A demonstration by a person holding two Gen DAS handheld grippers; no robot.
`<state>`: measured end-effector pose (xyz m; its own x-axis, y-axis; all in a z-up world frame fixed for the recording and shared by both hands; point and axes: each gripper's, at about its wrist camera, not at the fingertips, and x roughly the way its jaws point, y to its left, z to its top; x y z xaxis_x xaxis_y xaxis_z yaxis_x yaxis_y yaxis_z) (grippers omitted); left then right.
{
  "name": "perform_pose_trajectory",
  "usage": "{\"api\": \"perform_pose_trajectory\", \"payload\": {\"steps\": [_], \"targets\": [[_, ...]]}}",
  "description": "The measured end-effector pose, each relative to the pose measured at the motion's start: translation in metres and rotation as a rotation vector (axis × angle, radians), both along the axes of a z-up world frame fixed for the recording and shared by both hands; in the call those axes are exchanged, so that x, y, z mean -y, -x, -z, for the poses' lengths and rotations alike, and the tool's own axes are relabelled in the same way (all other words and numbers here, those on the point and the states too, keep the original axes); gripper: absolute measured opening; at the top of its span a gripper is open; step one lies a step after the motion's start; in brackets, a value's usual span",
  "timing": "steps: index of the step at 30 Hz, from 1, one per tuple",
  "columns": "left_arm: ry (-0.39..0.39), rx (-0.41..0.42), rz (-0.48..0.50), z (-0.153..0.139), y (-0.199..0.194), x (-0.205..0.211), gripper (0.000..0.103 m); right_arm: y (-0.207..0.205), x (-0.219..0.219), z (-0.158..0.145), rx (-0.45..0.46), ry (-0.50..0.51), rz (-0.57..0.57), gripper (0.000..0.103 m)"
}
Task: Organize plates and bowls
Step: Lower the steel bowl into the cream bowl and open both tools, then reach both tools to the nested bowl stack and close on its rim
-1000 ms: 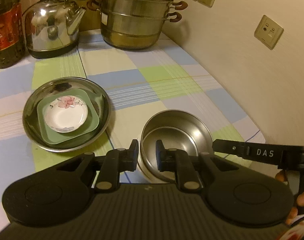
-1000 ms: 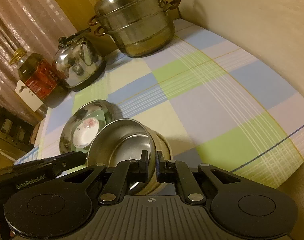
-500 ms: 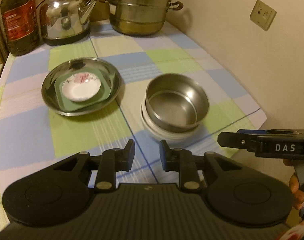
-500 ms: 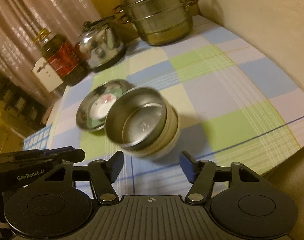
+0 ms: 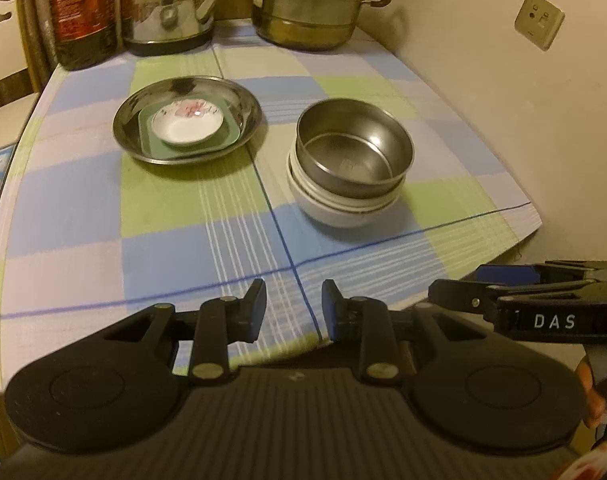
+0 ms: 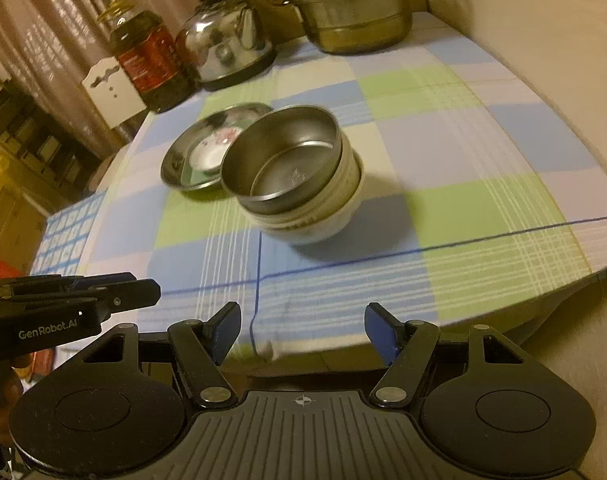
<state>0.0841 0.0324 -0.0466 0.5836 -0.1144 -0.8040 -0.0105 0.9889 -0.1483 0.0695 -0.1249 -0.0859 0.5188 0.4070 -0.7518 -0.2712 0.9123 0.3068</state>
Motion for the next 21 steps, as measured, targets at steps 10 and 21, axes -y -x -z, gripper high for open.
{"api": "perform_pose_trajectory", "payload": {"steps": [10, 21], "targets": [[-0.005, -0.002, -0.037, 0.002, 0.023, 0.018, 0.026, 0.015, 0.016, 0.005, -0.002, 0.029, -0.023, 0.069], [-0.017, 0.005, -0.057, 0.0, 0.031, 0.037, 0.026, 0.023, 0.037, 0.008, -0.013, 0.023, -0.022, 0.069]]}}
